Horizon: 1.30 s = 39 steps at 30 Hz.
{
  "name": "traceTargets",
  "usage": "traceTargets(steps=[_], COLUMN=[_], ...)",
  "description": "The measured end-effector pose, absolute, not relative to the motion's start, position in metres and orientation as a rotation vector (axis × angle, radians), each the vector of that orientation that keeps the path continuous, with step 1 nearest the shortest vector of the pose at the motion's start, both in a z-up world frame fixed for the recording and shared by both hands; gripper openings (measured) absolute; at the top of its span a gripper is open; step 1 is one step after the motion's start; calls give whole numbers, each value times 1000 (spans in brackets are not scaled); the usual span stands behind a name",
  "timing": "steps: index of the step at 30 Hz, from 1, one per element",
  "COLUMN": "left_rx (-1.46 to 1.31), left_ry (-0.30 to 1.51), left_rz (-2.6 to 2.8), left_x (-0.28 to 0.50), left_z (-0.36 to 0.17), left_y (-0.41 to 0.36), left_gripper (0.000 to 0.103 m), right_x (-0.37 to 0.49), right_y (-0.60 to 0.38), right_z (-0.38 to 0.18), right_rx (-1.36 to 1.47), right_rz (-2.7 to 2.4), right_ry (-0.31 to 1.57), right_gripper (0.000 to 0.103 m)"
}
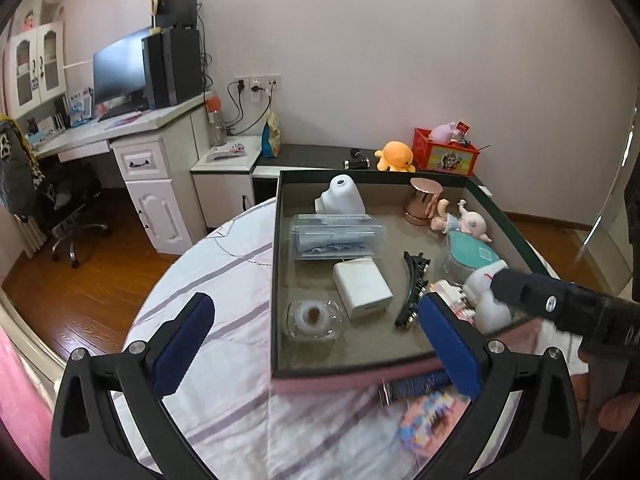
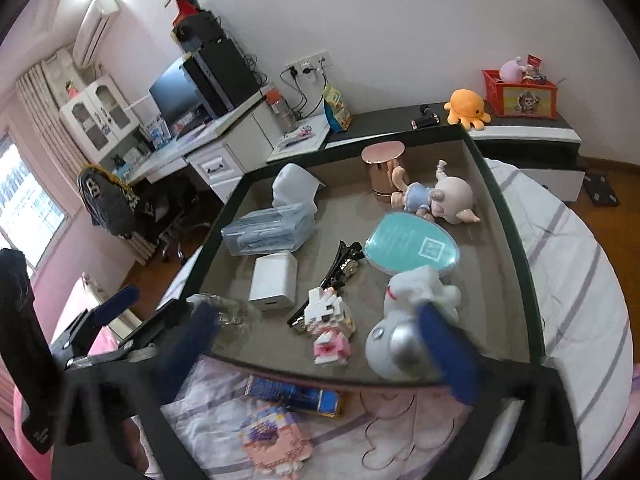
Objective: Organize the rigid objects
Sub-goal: 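Lower the bottle and block figure into the pink box and open both tools, then withdraw both tools toward the block donut and blue-gold box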
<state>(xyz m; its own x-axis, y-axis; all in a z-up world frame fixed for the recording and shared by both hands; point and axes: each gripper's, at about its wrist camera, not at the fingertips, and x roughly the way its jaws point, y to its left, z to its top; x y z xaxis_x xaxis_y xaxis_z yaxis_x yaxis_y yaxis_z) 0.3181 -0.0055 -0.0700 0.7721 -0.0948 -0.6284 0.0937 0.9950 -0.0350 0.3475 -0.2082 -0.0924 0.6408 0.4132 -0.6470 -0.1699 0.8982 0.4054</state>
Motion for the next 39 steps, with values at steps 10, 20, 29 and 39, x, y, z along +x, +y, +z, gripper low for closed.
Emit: traceTargets(steps=[10,20,29,39], left_rx=[-18,-62,-88,-67], left_ry=[629,568,585,581], left_rz=[-114,-125,-102,-115], left_x=[249,165,94,60], left_z=[-37,-6,-21,-23], left_y=[-5,-5,-4,-14], left_gripper=[103,103,103,103], right_x=[268,155,89,59], right_y=[-227,-237,-244,-232], right_z=[-51,-17,-29,-18], right_rx=[315,204,177,138], right_rz=[238,109,42,58], right_ry=[695,555,551,518], right_gripper=[103,103,103,103])
